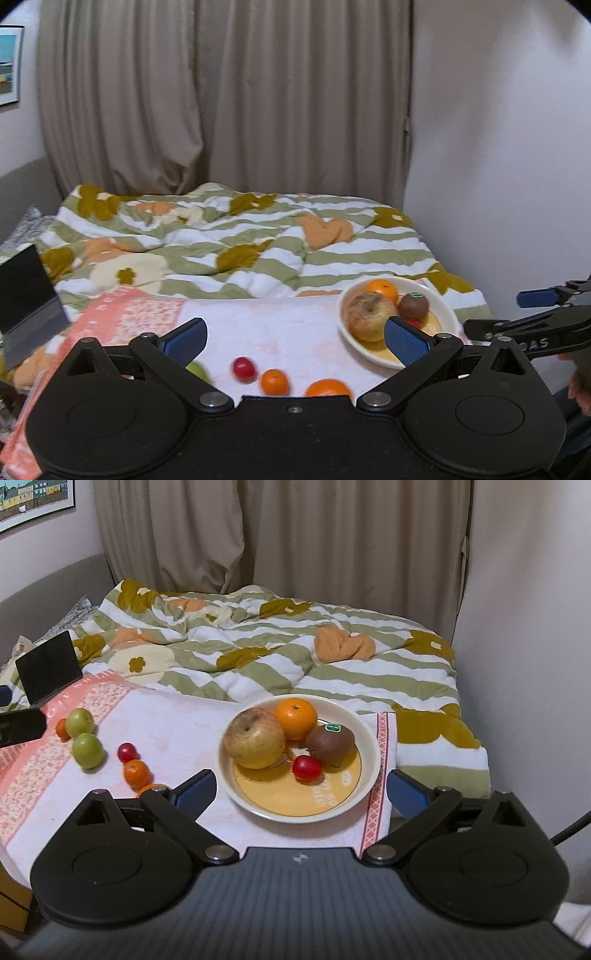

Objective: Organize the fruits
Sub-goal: 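Withdraw both tools from the bowl toward the remaining fruits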

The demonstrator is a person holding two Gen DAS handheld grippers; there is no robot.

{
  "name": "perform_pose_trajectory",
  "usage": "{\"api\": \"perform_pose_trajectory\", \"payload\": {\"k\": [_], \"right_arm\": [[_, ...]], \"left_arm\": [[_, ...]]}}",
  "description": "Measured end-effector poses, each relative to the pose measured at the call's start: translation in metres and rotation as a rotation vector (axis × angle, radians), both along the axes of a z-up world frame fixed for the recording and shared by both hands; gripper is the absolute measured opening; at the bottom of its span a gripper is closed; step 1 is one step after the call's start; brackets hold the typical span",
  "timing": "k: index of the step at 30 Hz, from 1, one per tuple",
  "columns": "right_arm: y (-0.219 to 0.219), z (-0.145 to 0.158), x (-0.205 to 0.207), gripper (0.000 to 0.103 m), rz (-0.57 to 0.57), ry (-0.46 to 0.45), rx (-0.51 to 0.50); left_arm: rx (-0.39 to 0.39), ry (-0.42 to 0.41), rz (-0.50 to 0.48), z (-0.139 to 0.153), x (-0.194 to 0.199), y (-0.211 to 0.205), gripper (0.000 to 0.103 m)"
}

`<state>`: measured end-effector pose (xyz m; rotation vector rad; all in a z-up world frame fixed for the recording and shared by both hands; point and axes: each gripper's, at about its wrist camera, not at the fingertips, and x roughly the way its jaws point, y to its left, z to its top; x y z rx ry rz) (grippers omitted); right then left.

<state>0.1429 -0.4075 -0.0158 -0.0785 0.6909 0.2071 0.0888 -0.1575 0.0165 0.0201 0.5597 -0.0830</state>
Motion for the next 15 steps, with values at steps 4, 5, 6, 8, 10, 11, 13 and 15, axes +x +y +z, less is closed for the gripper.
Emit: {"api": "perform_pose_trajectory", "payload": {"k": [4,5,6,8,10,11,13,15], "right_arm": [[0.011,0.011,-0.013,0.103,0.007,-0.013,0.019],[0.015,0.013,-0.015,0.103,0.008,-0.020,0.023],[0.020,0.016,-0.019,0.103,0.010,-0.026,0.025],[0.032,0.021,-0.024,0.103,0.013,-0.039,0.024],[0.043,0.025,-0.029,0.103,0.015,-0.051,0.027],[0.051,0.027,-0.031,0.103,0.018,-0.054,0.031],[0.068,0.030,-0.035,0.103,0.017,-0.062,0.038],[0.086,0.031,-0.038,0.103,0.013,-0.066,0.043]], "left_arm": [[0.008,-0.009,0.051,0.005,-0.018,0.025,0.103],[0.006,-0.013,0.061,0.006,-0.023,0.033,0.103],[0.003,-0.017,0.072,0.007,-0.025,0.040,0.103],[-0.001,-0.019,0.093,0.007,-0.031,0.058,0.103],[-0.003,-0.011,0.104,0.005,-0.034,0.076,0.103],[-0.005,-0.008,0.106,0.004,-0.035,0.087,0.103],[-0.008,-0.005,0.104,0.002,-0.036,0.103,0.103],[-0.010,-0.001,0.093,0.001,-0.033,0.121,0.103]]}}
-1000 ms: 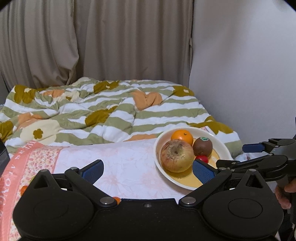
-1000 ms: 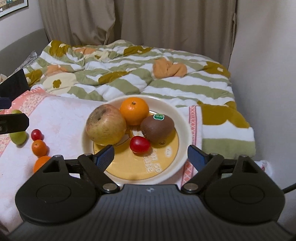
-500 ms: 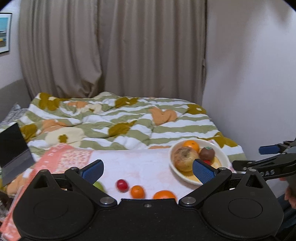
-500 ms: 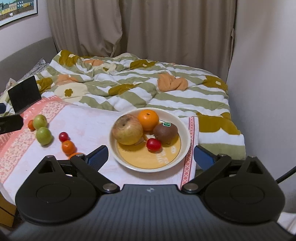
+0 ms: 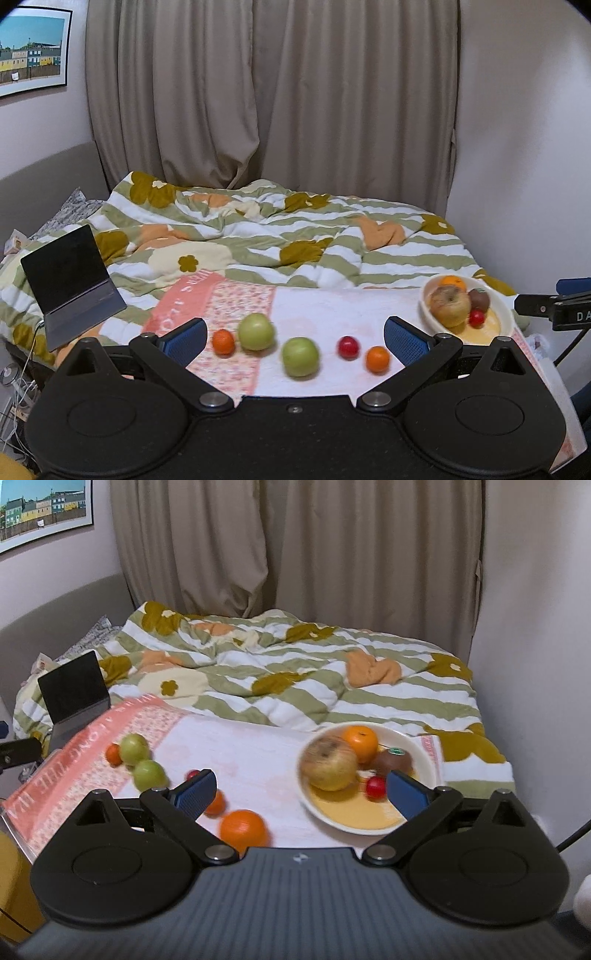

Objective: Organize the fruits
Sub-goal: 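Withdraw both tools from the bowl toward the remaining fruits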

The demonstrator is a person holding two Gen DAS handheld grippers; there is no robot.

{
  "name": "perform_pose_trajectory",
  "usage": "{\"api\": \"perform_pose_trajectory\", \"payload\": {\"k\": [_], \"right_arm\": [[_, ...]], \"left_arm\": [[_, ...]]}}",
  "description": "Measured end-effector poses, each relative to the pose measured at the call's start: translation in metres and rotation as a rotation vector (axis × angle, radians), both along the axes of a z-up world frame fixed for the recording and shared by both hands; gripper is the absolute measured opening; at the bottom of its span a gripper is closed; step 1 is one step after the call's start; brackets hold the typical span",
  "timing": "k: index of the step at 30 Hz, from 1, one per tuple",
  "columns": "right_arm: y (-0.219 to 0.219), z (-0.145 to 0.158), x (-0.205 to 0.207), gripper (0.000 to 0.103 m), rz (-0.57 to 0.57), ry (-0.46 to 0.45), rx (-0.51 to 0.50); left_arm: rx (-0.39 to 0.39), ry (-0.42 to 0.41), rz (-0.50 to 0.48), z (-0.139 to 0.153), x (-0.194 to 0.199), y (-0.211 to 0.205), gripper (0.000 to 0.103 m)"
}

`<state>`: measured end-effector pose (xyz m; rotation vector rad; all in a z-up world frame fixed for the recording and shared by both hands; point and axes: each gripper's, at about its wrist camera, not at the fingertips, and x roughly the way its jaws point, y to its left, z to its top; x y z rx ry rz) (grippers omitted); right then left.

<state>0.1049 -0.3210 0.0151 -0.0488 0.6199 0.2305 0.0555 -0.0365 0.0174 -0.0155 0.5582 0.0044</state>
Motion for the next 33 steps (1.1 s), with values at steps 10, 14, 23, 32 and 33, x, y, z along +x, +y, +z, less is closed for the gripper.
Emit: {"api": "perform_pose_trajectory", "payload": {"k": [10,14,23,32,33], "right_arm": [[0.089,-0.014,-0.004,0.103,-0.099,0.024,0.012],[0.117,-0.028,0.000,0.103,-0.163,0.042,0.008],[0.146,-0.068,0.019,0.103,-0.246,0.069,-0.014],[0.158,-0.103,0.046,0.093,-0.213,0.103,-0.064],[0.160,-0.105,0.048,0.092,-0.205,0.105,-0.073]], "left_arm": [[-0.002,0.032,-0.112,-0.014,0.027,0.078,0.103],[0.006,0.055,-0.170,-0.027,0.045,0.101,0.101],[0.049,0.147,-0.305,-0.070,0.098,0.126,0.093],[0.132,0.206,-0.367,-0.112,0.137,0.120,0.082],[0.139,0.213,-0.370,-0.116,0.141,0.119,0.080]]}}
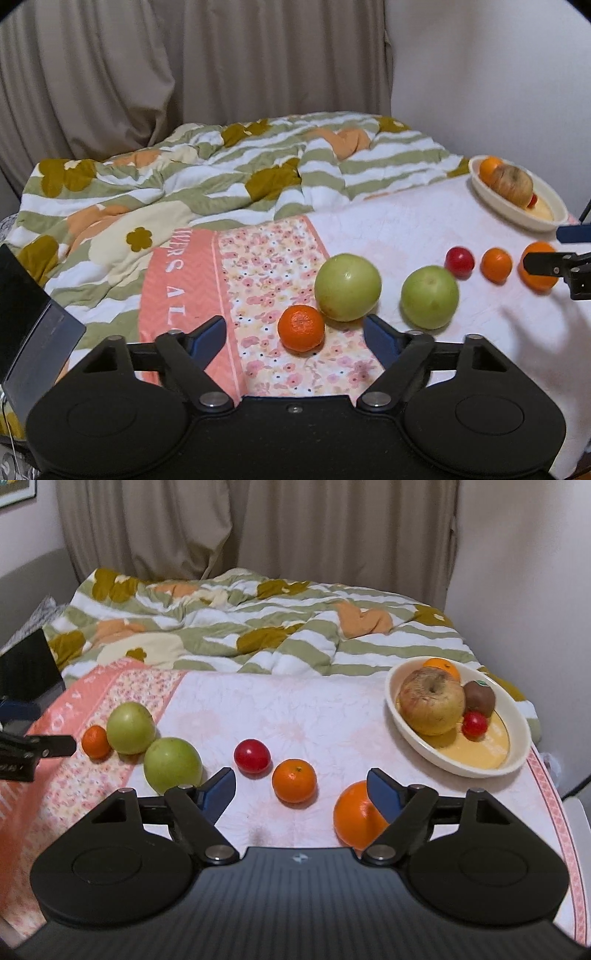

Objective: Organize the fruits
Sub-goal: 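Withdraw both tools from the bowl toward the remaining fruits, then grasp a tangerine with the left tool while the right tool grasps another tangerine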

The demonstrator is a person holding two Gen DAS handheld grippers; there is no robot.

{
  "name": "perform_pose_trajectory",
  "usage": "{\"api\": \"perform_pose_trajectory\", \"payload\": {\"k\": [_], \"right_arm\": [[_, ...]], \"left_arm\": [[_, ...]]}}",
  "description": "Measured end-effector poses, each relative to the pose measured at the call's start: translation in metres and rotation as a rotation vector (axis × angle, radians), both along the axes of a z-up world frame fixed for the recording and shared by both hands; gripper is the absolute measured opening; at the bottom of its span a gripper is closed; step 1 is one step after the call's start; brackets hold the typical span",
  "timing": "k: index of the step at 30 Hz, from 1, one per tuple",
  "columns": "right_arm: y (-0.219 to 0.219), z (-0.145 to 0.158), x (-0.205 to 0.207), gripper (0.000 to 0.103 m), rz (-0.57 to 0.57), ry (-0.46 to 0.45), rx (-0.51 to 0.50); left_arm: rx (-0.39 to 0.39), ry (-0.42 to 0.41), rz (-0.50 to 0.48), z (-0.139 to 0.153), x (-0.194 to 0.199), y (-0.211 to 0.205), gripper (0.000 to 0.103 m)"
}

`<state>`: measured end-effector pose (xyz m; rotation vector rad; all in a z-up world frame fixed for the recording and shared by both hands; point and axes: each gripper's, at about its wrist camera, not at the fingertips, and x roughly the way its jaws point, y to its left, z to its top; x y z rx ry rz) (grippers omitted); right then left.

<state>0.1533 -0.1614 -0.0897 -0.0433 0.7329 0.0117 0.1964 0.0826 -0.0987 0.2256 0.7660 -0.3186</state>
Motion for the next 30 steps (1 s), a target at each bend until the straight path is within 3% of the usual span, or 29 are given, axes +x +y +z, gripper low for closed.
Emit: {"api": "perform_pose_trajectory", "payload": {"k": [4,8,11,17,30], "right_arm": [[0.004,-0.010,0.013,0.086,0.046,0.026,-0.030],[0.007,-0.021,0.025,0.083,0.084,0.054,-0.070],[0.010,-0.025,0.032,0.082,0.110,0.068,-0.099],[0.009,-0.033,0.043,0.076,0.154,0.104,-0.130],[0.009,-0.048,0.058,0.061,0.250,0.160,-0.160]], "left_arm": [[0.022,0.028,-0.010,-0.015,0.013,-0.004,0.075],[0.042,0.066,-0.016,-0.026,0.021,-0.008,0.060],[0.050,0.071,-0.022,-0.031,0.024,-0.011,0.060],[0.072,0.075,-0.030,-0.035,0.030,-0.017,0.040],[0.071,0.089,-0.017,-0.032,0.029,-0.012,0.039]]}}
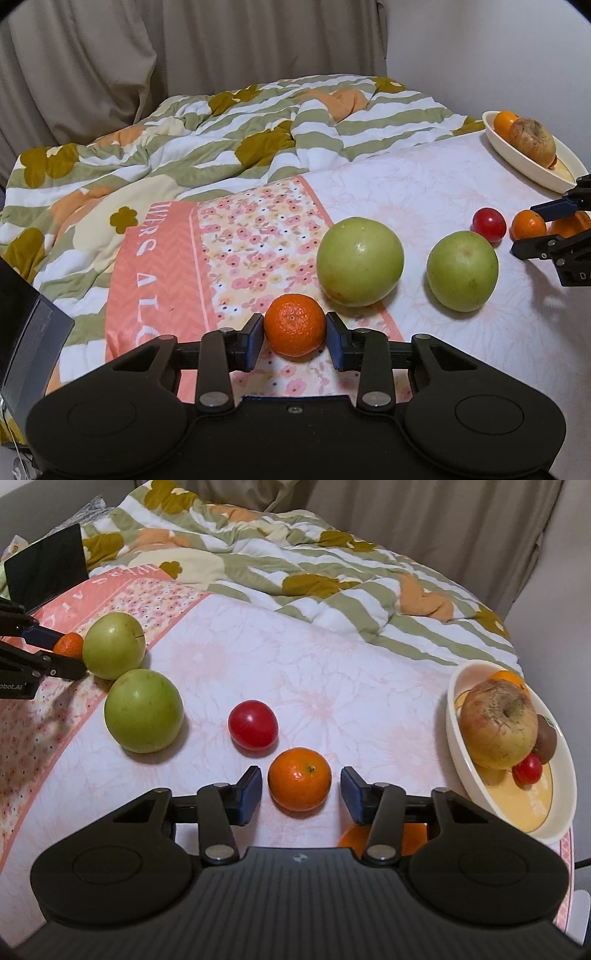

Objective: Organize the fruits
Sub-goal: 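Grasp a tangerine with the left tool while the right tool grasps another tangerine, then carry both tangerines over the white bowl and release them inside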

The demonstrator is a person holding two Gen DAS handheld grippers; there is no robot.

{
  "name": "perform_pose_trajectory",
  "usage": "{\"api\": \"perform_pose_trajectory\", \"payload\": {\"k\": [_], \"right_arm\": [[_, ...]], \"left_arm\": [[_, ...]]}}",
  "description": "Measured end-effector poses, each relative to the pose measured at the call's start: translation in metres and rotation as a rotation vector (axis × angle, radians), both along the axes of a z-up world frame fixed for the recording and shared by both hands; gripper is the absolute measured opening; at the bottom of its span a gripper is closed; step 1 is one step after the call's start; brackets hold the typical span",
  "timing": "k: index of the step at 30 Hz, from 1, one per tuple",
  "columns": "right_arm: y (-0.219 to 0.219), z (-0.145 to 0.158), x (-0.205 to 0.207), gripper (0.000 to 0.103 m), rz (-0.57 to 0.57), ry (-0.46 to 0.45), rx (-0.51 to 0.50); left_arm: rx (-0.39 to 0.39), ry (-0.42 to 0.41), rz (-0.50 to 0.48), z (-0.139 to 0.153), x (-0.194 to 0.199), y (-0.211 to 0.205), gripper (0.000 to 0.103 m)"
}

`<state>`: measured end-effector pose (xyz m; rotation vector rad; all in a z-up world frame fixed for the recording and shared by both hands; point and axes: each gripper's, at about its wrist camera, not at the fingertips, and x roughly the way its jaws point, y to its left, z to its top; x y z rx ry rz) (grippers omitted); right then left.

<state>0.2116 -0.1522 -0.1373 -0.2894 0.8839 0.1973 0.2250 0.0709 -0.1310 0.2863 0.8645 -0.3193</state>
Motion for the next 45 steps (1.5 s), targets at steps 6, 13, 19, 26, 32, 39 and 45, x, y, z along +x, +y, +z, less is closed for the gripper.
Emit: {"api": "perform_pose_trajectory", "payload": {"k": [6,13,19,26,32,39,45], "right_arm": [[0.000,-0.001,0.005,0.057,0.018,0.012,0.022],[-0.001,0.004,0.004,0.052,0.014,0.004,0.036],[0.003,0.017,-0.008,0.052,0.000,-0.020,0.066],[0.004,0.043,-0.031,0.052,-0.022,-0.061,0.104],[0.001,0.068,-0.058,0.052,-0.071,-0.109,0.140],[-0.016,0.099,-0.089,0.052,-0.139,-0.159,0.200],[-0.041,0.115,-0.109,0.052,-0.137,-0.189,0.220]], "left_arm": [[-0.007,0.004,0.013,0.003,-0.008,0.003,0.039],[-0.021,-0.013,0.043,0.013,-0.020,0.004,0.039],[-0.055,-0.037,0.068,0.028,-0.034,0.009,0.039],[-0.086,-0.095,0.088,0.053,-0.060,0.011,0.039],[-0.127,-0.153,0.100,0.075,-0.086,0.012,0.039],[-0.169,-0.211,0.087,0.102,-0.111,-0.001,0.039],[-0.185,-0.260,0.094,0.122,-0.127,-0.026,0.039]]}}
